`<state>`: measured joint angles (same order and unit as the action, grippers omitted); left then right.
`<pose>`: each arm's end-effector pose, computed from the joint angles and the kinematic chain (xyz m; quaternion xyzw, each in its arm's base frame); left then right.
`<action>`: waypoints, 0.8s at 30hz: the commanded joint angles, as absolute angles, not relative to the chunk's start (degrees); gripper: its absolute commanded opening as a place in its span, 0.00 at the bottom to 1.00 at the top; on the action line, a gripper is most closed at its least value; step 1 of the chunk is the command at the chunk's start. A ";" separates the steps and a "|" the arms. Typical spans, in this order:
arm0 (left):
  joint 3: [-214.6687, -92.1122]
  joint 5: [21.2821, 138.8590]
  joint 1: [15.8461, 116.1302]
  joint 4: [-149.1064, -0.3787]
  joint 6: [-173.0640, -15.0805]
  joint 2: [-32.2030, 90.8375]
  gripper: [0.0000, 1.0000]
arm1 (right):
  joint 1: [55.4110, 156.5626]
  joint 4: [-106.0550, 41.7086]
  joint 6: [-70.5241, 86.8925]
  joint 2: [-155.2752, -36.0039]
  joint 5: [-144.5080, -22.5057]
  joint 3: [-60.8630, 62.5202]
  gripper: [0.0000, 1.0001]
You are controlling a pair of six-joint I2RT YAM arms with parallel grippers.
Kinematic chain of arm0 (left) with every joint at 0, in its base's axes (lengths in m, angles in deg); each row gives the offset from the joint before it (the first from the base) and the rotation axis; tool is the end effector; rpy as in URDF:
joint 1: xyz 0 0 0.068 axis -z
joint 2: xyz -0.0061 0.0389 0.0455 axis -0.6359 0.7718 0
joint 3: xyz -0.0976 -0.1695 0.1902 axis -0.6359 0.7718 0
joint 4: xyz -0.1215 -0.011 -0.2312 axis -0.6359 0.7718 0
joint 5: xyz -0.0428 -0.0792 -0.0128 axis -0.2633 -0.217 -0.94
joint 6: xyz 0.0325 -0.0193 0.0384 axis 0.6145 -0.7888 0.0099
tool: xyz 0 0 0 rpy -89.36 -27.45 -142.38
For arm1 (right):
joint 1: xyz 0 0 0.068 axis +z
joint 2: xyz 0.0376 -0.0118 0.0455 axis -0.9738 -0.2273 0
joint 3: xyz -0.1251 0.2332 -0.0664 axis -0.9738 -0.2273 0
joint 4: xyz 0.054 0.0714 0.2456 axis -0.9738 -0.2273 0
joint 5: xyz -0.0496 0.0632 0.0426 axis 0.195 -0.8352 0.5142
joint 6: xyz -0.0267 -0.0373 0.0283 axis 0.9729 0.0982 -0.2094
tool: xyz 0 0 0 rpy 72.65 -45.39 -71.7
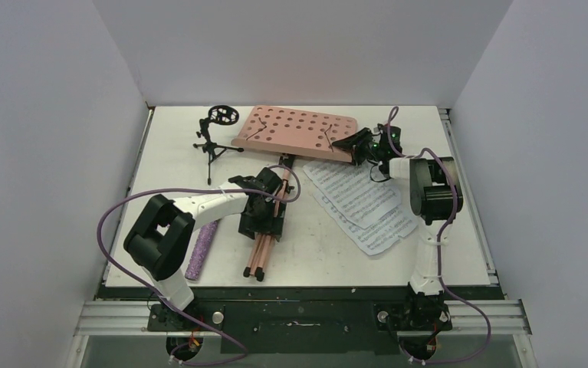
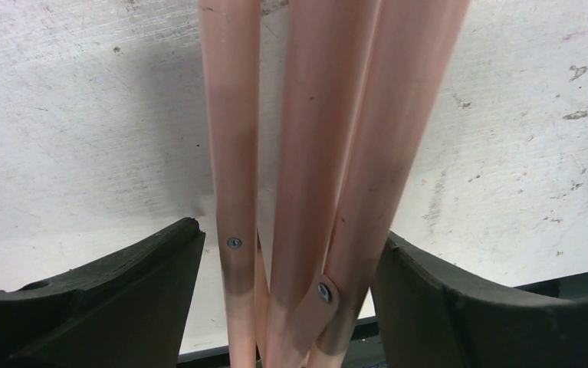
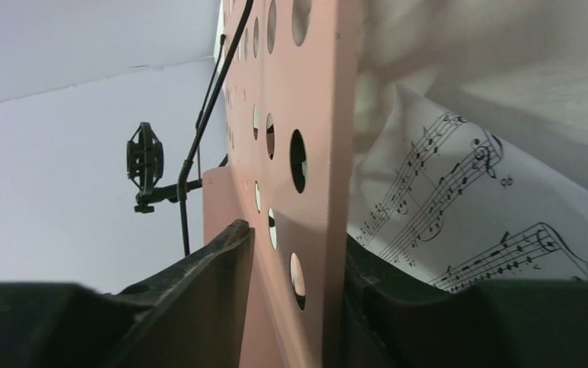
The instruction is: Set up the instrument practice props
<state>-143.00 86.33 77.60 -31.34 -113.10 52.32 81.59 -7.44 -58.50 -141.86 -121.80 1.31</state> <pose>0.2463 -0.1947 0.1695 0.0669 0.9921 -0.0737 0.0770 0.4645 0.0641 0.1254 0.2753 0.7631 0.5615 0.1631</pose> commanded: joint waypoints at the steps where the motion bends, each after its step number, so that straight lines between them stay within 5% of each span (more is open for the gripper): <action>1: -144.86 86.22 77.81 -31.85 -112.42 52.03 0.74 | 82.16 2.37 -62.70 -142.00 -123.58 2.77 0.33; 9: -143.47 87.29 77.81 -32.29 -114.05 50.14 0.81 | 82.02 4.37 -62.48 -140.48 -125.54 2.24 0.06; 24: -144.48 86.23 77.71 -33.29 -116.04 48.55 0.82 | 81.43 2.75 -60.54 -127.13 -125.56 -0.29 0.05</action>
